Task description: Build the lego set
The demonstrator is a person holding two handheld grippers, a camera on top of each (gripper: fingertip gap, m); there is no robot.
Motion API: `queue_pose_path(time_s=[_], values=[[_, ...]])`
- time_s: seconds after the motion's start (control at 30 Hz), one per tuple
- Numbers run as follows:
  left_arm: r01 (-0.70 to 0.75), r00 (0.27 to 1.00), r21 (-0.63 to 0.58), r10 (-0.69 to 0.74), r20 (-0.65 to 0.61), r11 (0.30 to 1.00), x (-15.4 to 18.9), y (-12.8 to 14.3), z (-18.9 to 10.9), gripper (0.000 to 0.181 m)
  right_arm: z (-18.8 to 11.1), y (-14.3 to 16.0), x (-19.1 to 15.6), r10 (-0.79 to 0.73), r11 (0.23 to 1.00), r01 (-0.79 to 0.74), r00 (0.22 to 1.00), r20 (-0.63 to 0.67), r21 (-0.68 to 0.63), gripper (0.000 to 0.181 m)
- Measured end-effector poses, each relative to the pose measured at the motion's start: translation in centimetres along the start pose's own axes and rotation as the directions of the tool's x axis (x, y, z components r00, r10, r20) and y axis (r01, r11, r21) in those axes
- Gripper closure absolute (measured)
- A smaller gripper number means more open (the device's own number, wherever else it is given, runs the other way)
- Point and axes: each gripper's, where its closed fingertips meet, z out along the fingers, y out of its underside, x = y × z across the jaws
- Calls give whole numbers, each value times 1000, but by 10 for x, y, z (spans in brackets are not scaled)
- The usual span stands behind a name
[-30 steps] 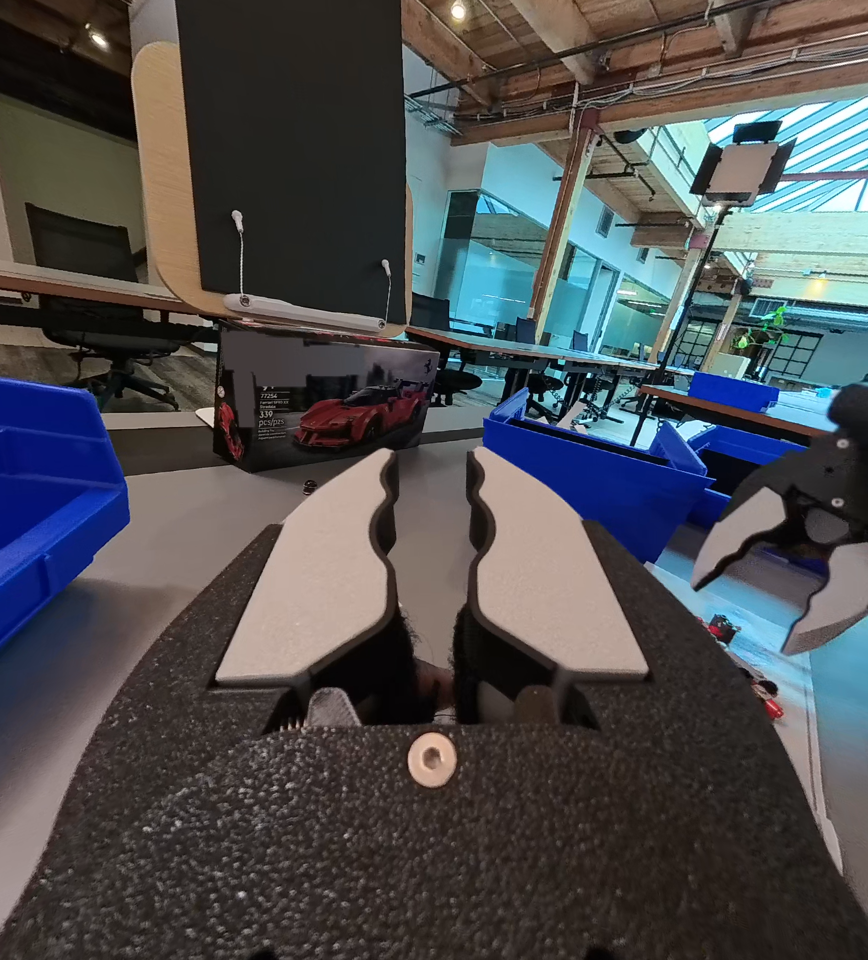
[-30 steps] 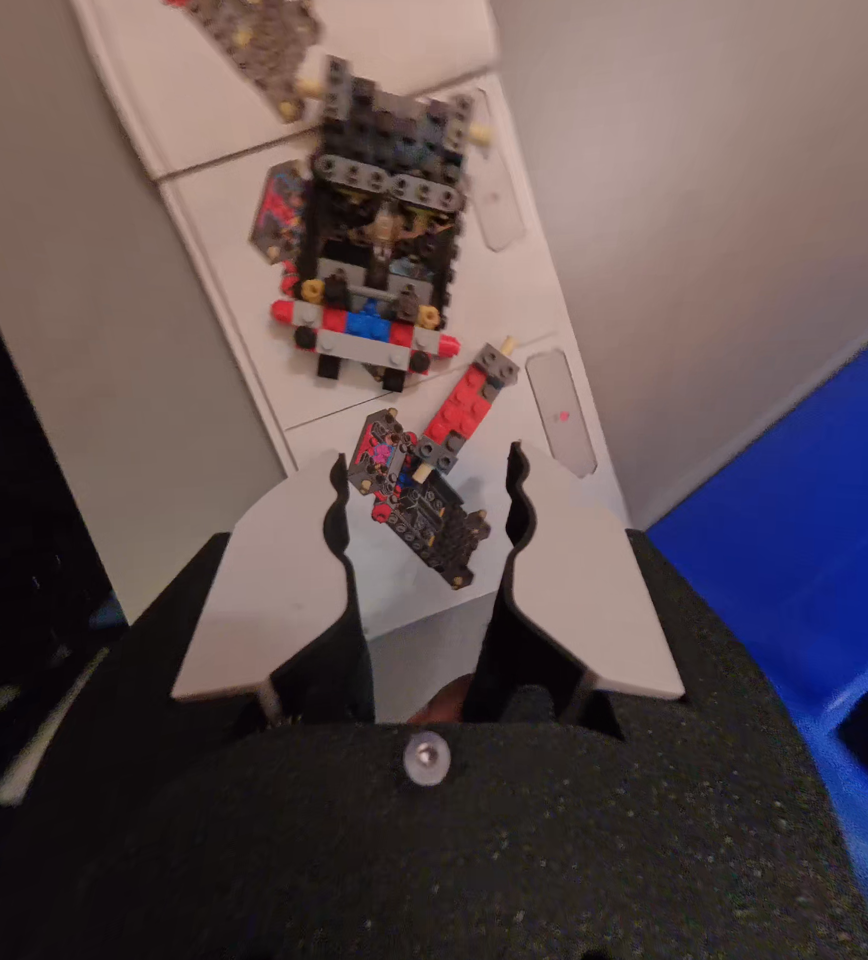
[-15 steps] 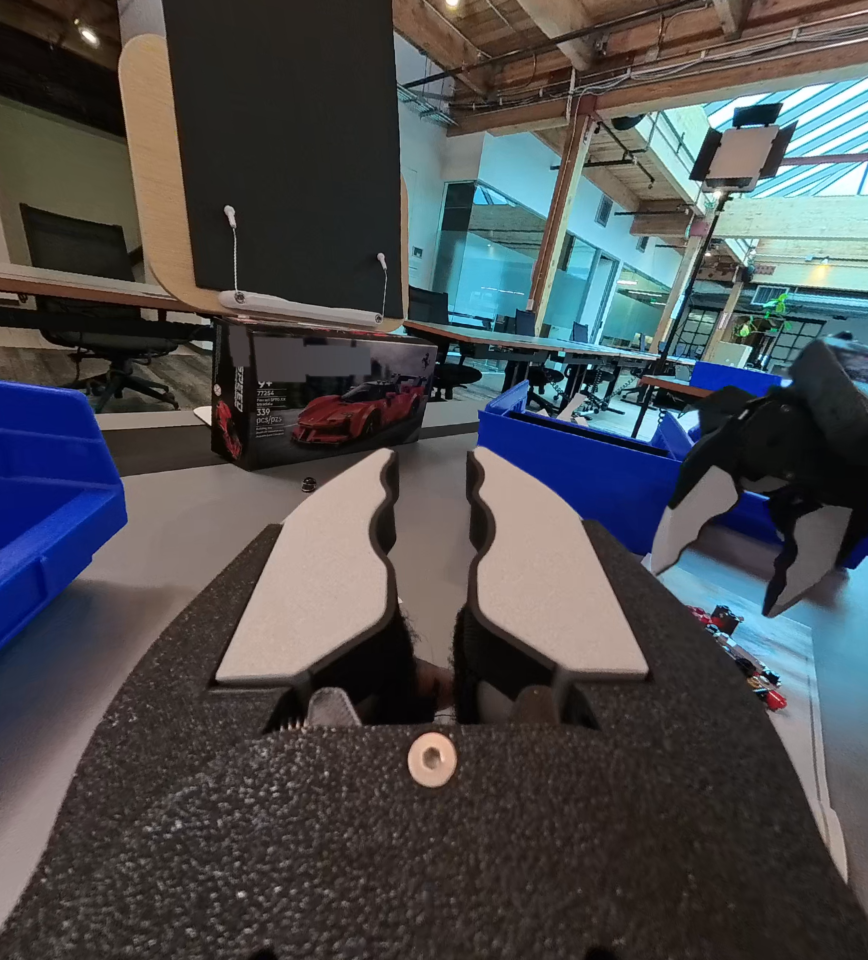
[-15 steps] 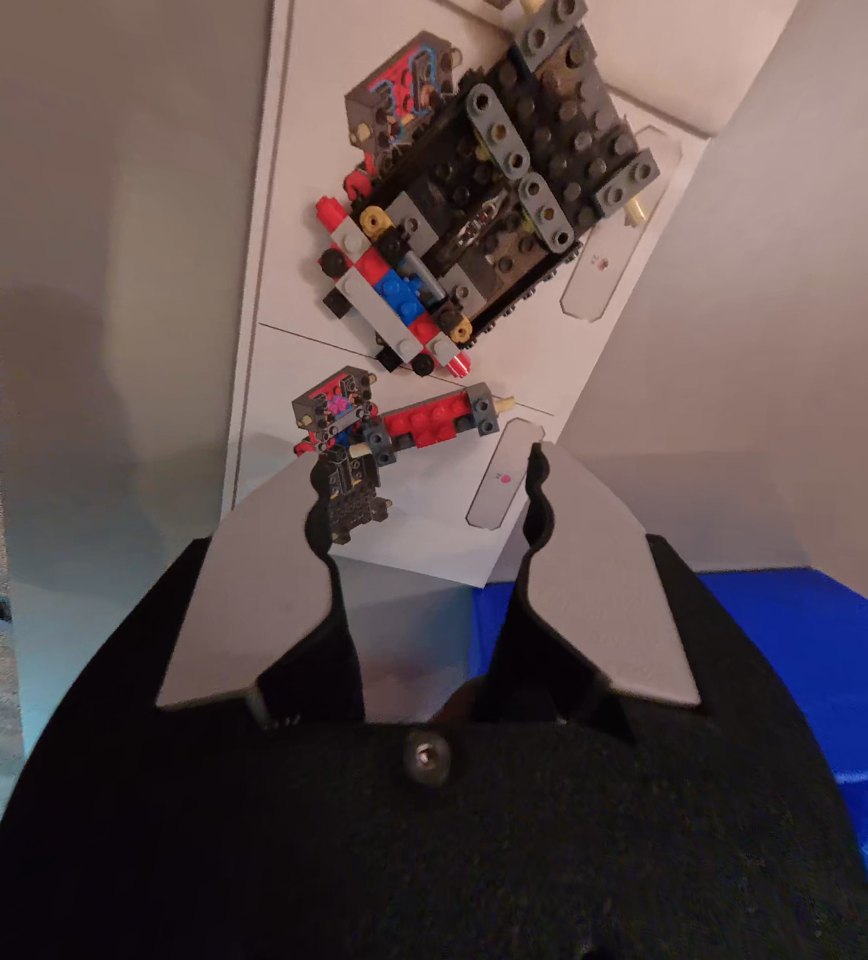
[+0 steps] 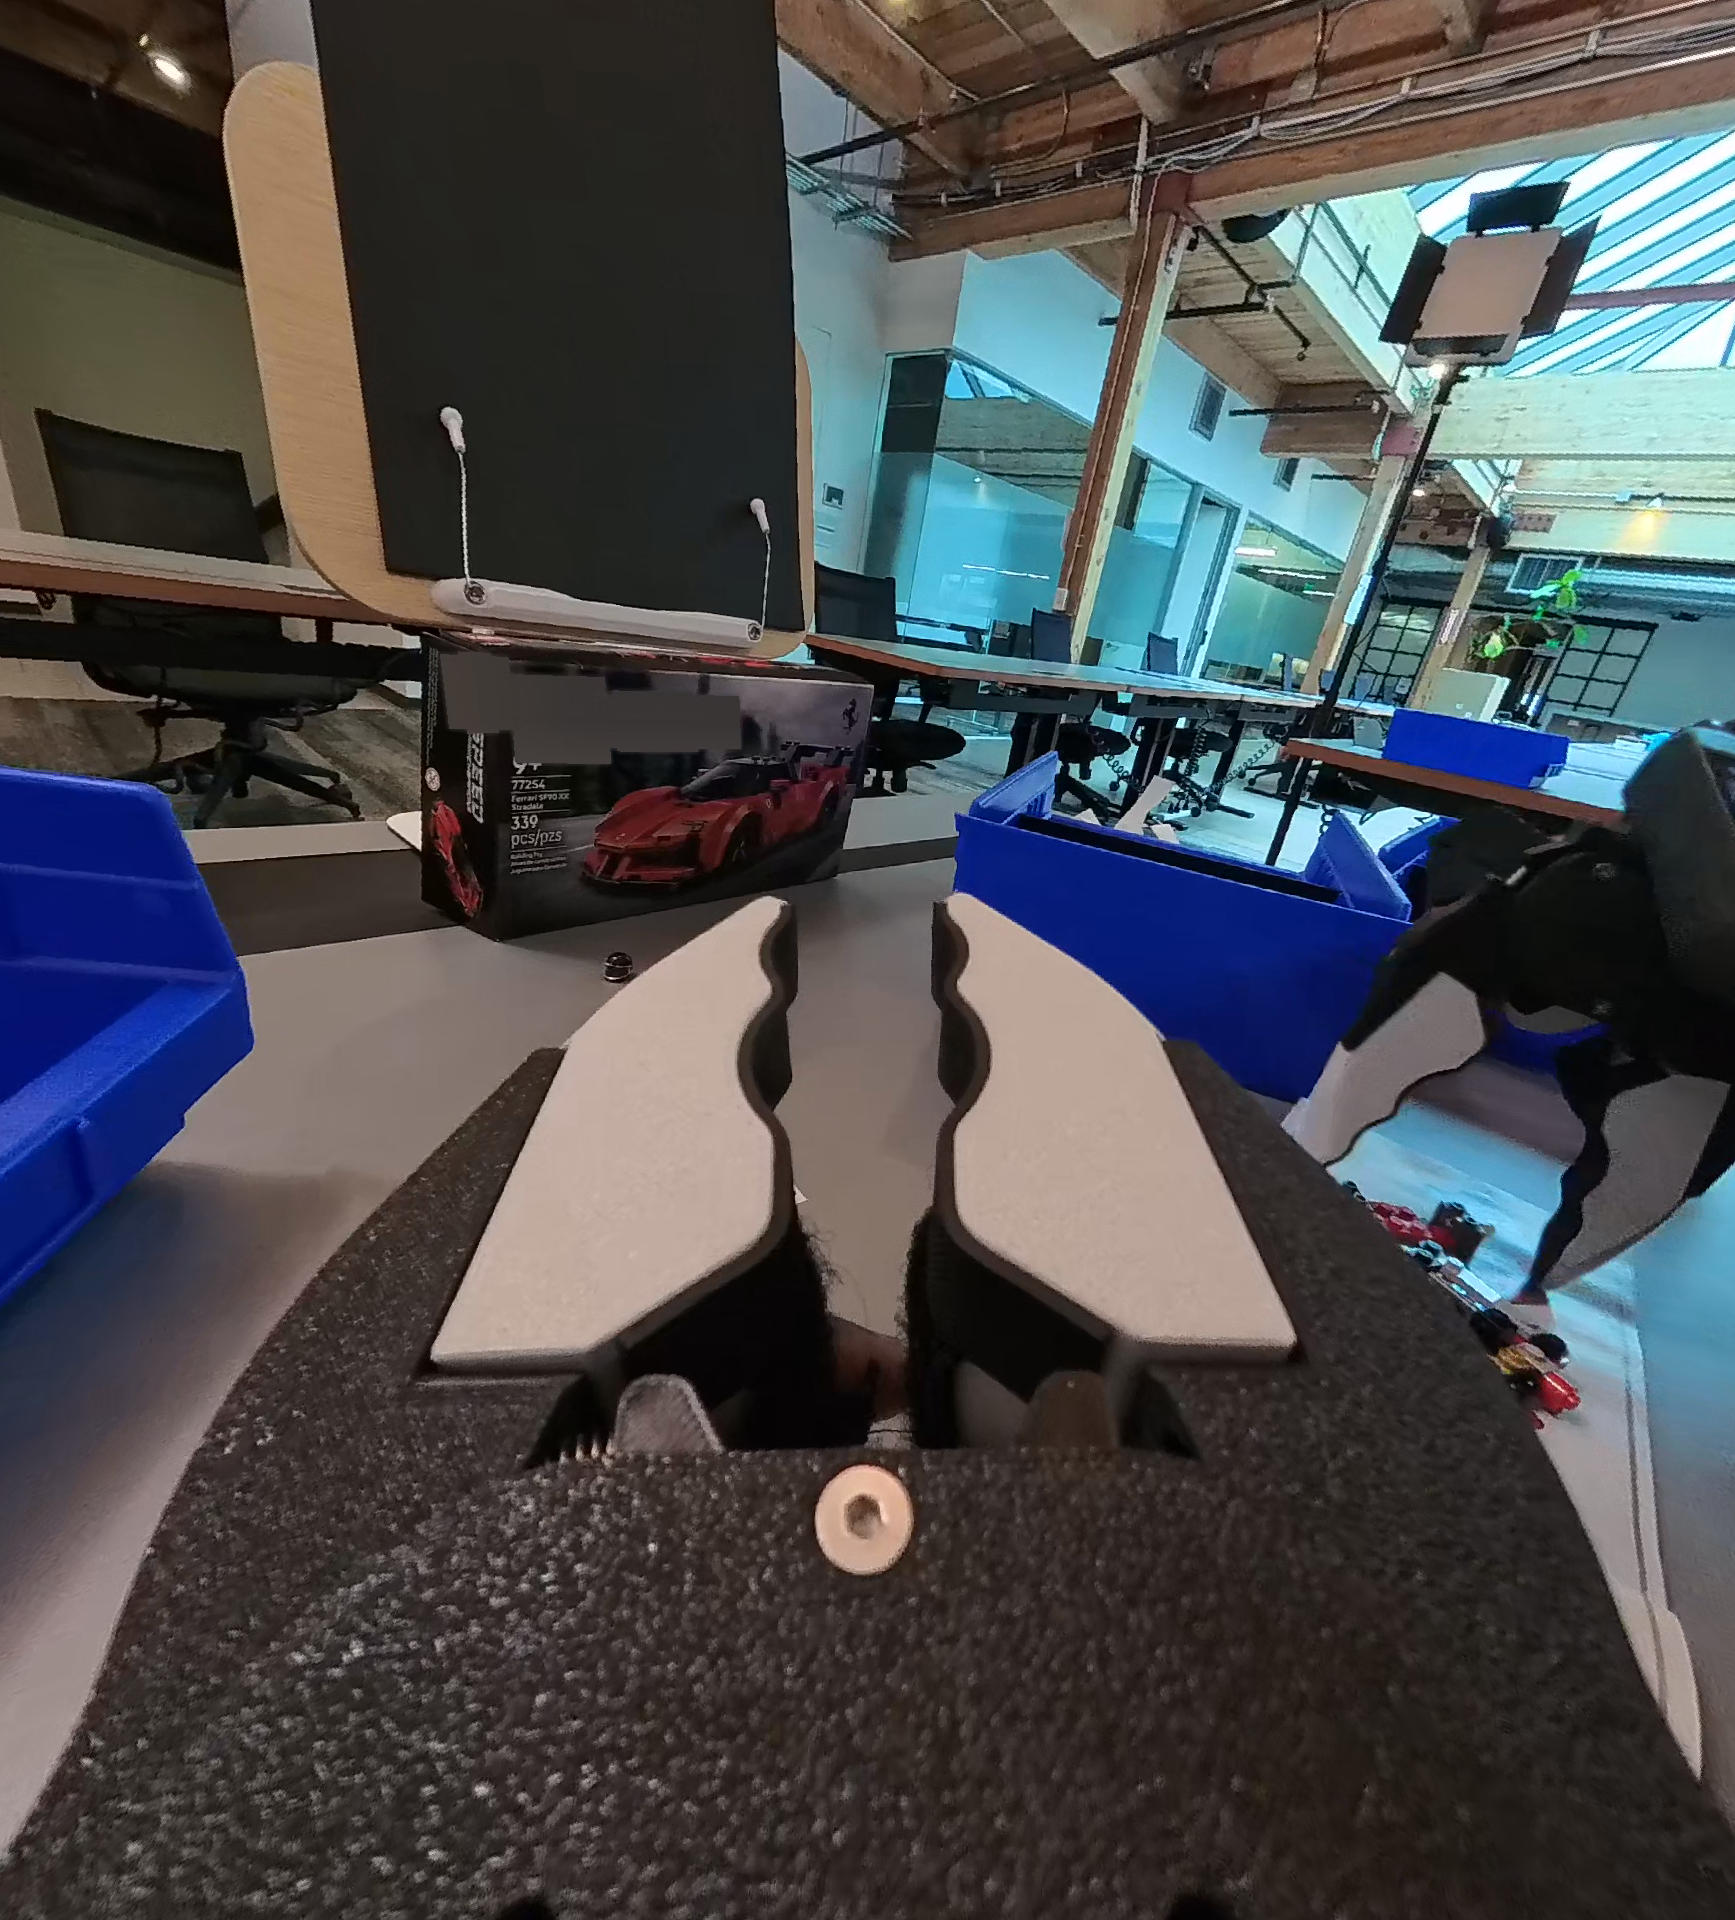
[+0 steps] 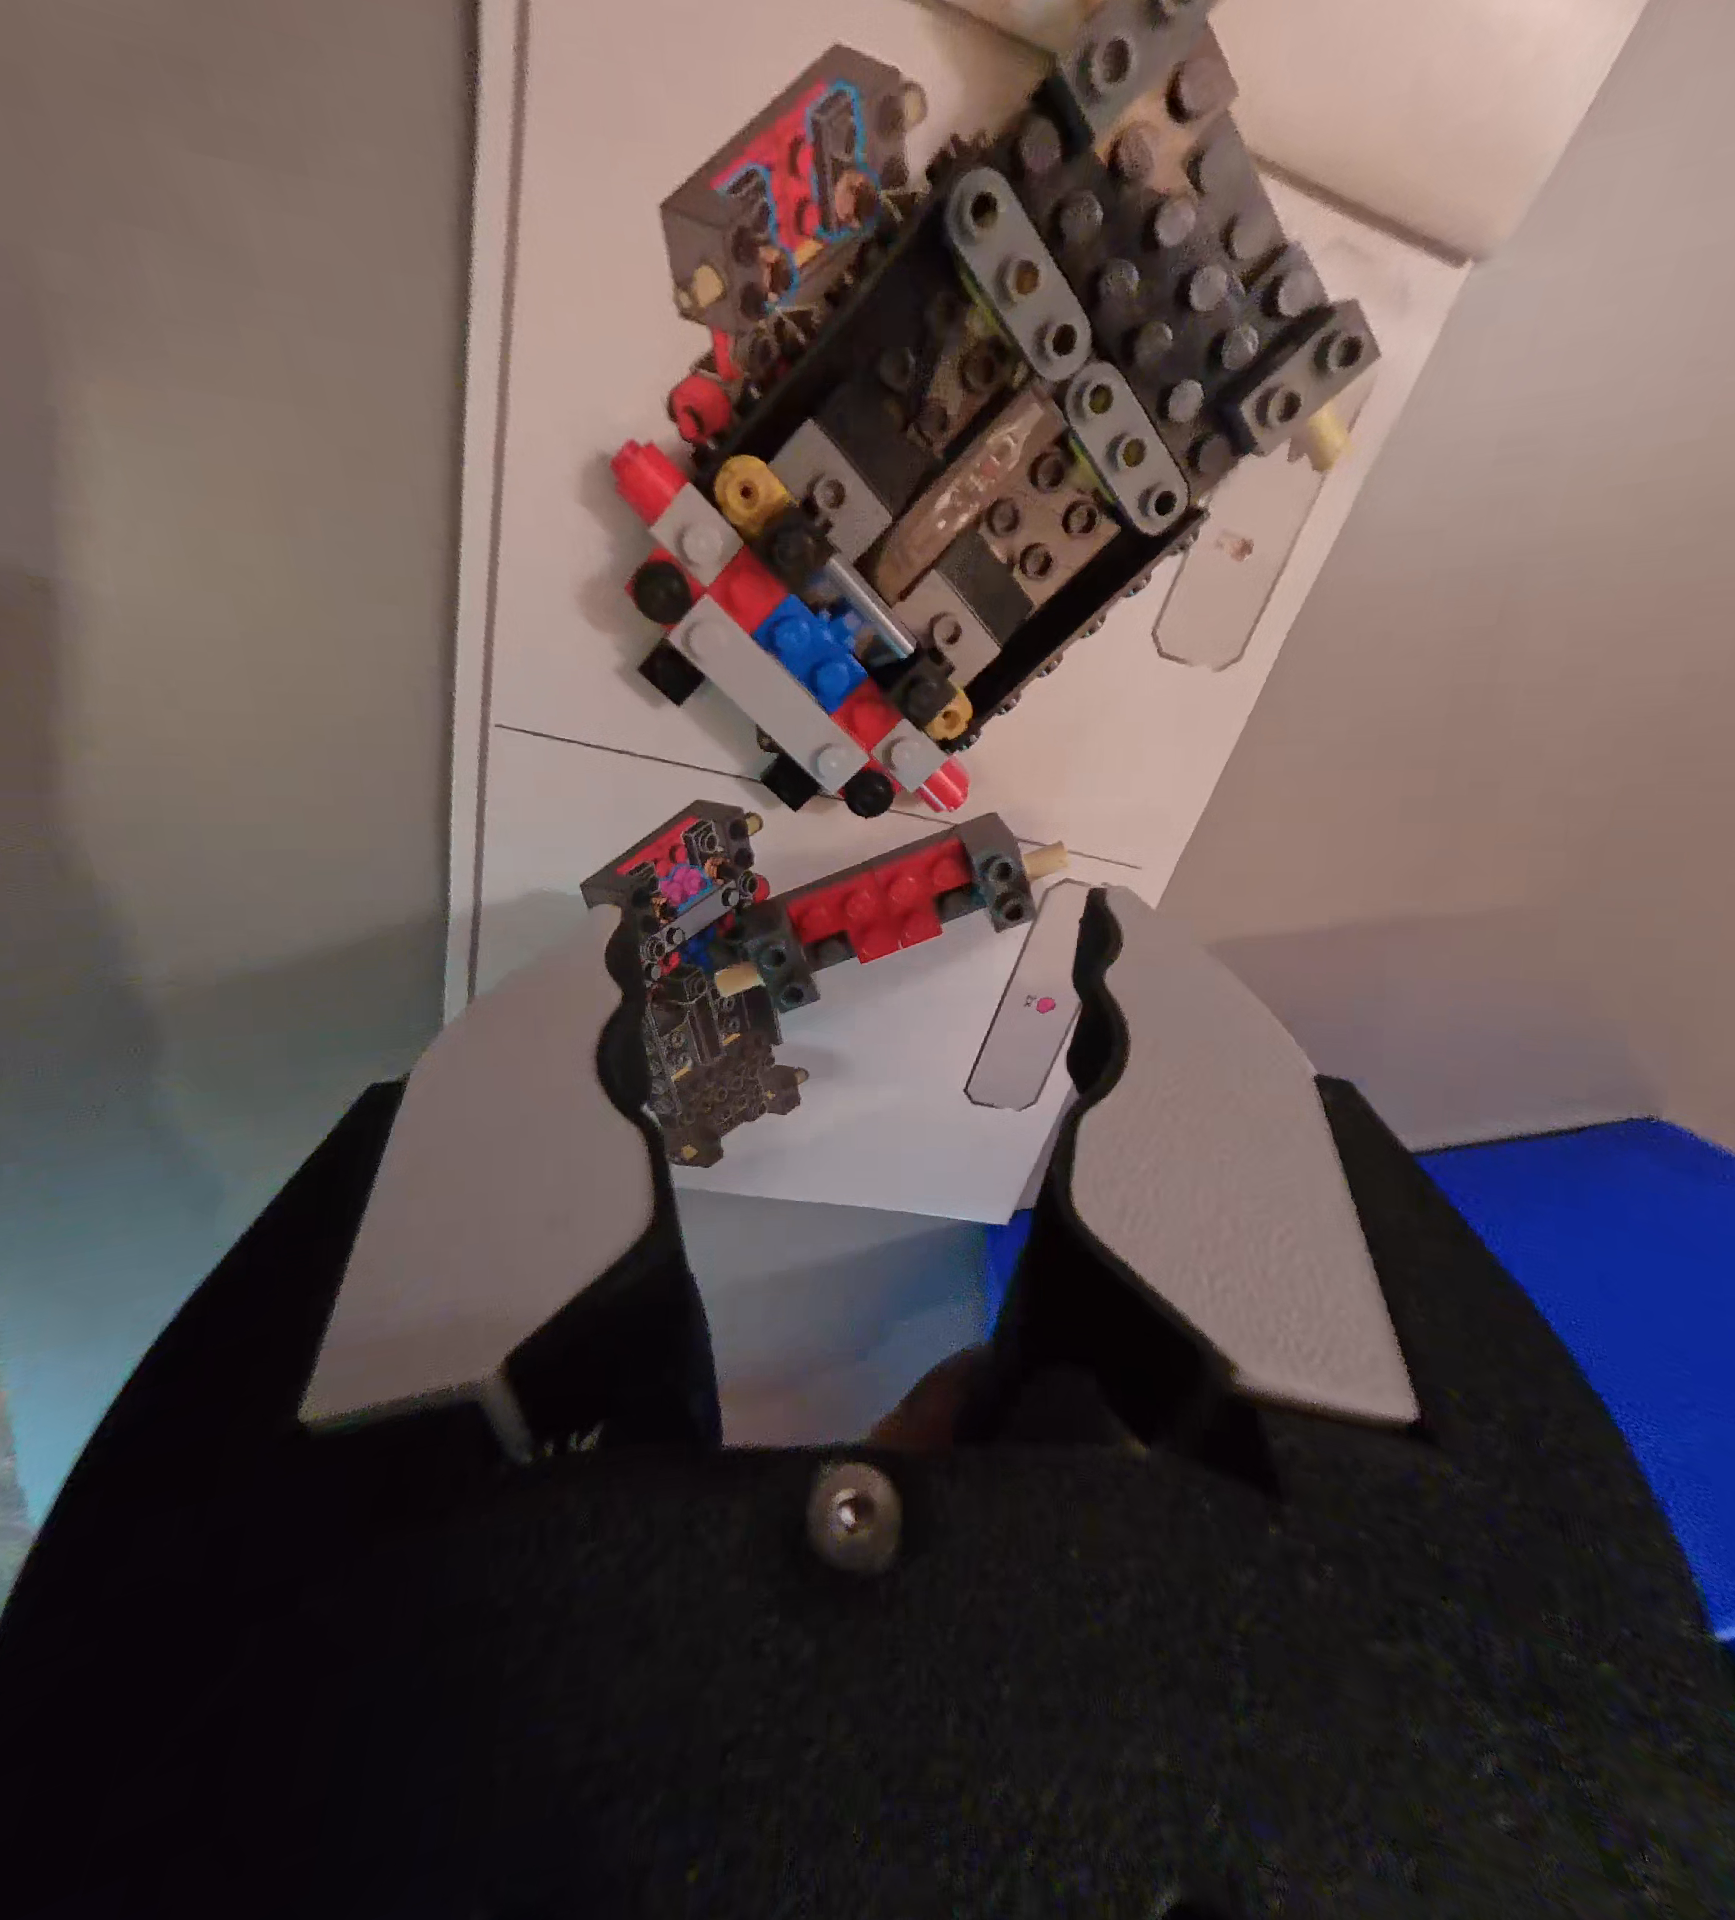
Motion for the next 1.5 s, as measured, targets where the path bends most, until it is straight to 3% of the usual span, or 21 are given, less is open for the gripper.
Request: queue_pose_path(time_s=[0.13,0.3,0.37,0.53,0.87,1.17,1.37,1.5], values=[[2,1000,0,-2,0,1000,0,0,0,157,1,-6,-3,132,988,-136,989,64,75,108],[5,1000,-1,-5,1,1000,-1,0,0,157,-1,-7,-4,192,974,-201,977,91,105,135],[6,1000,-1,-6,2,1000,-1,0,0,157,-2,-9,-7,251,956,-266,960,125,121,149],[15,1000,2,-15,-2,1000,-1,0,0,157,-3,-12,-16,419,886,-441,894,161,143,161],[21,1000,8,-21,0,1000,-1,-1,0,157,-5,-7,-22,538,810,-557,830,147,182,162],[21,1000,9,-21,8,1000,-2,-1,-1,157,-4,4,-10,713,653,-729,683,157,205,161],[19,1000,7,-19,8,1000,-2,0,-1,157,-10,1,-7,713,641,-723,685,150,259,158],[19,1000,7,-19,9,1000,-2,0,-1,157,-22,-2,-6,729,593,-733,664,163,333,153]])
